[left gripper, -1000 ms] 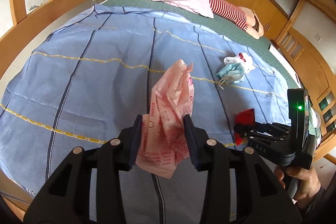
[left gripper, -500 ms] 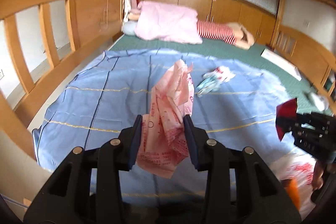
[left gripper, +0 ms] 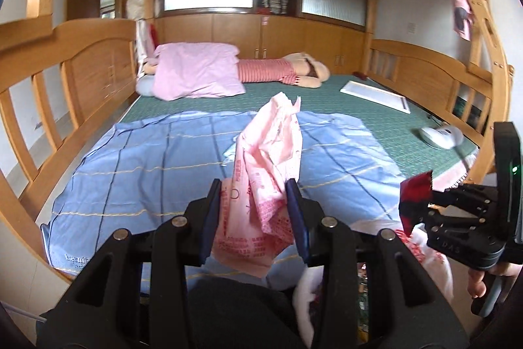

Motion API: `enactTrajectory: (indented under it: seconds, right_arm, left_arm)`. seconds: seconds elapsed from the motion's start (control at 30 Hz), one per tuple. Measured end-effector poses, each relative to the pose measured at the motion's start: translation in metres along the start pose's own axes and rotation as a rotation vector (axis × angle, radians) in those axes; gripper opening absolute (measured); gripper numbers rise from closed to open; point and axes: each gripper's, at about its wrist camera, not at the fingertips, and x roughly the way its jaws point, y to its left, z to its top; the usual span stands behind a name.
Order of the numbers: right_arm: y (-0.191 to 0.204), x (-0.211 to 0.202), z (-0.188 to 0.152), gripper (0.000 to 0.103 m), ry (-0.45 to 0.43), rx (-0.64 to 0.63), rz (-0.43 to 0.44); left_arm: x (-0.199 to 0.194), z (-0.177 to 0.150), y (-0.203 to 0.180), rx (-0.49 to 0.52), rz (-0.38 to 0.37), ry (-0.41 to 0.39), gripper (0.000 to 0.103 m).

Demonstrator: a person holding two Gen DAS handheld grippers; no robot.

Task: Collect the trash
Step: 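Carry the pink bag and red snack bag into the white trash bag and open both tools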

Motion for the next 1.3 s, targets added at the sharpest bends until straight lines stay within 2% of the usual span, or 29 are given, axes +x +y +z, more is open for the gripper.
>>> enactTrajectory:
  seconds: [0.23, 0.43, 0.7, 0.87, 1.07, 1.13, 1.2, 1.23, 1.3]
  right_arm:
    - [-0.037, -0.025, -0.027, 0.034, -0.004, 0.118, 0.004]
    - [-0.039, -0.034, -0.036, 0.034, -0.005, 0.116, 0.013]
    - [-0.036, 0.006, -0.070, 0.034, 0.134, 0.143, 0.048]
    - [-0.035, 0.021, -0.077, 0.034, 0.180, 0.164, 0.057]
    - [-0.037, 0.029, -0.086, 0.034, 0.219, 0.184, 0.056]
    - [-0.036, 0.033, -0.089, 0.036, 0.248, 0.174, 0.069]
    - [-0.032, 0.037, -0.093, 0.050, 0.290, 0.143, 0.113]
    - [-0.031, 0.037, -0.094, 0.054, 0.299, 0.130, 0.115]
    - [-0.037, 0.029, -0.091, 0.065, 0.264, 0.129, 0.070]
  left_arm:
    - [-0.011, -0.002, -0.037, 0.054, -0.047, -0.012, 0.040]
    - [-0.012, -0.006, -0.060, 0.089, -0.074, -0.008, 0.040]
    - [-0.005, -0.012, -0.069, 0.118, -0.087, 0.015, 0.040]
    - [0.002, -0.017, -0.072, 0.122, -0.114, 0.048, 0.040]
    - [0.018, -0.027, -0.072, 0.121, -0.149, 0.122, 0.040]
    - [0.028, -0.033, -0.072, 0.112, -0.185, 0.171, 0.040]
    - [0.040, -0.041, -0.071, 0.084, -0.223, 0.231, 0.040]
    - [0.045, -0.044, -0.070, 0.075, -0.233, 0.254, 0.040]
    - [0.054, -0.050, -0.068, 0.059, -0.257, 0.294, 0.040]
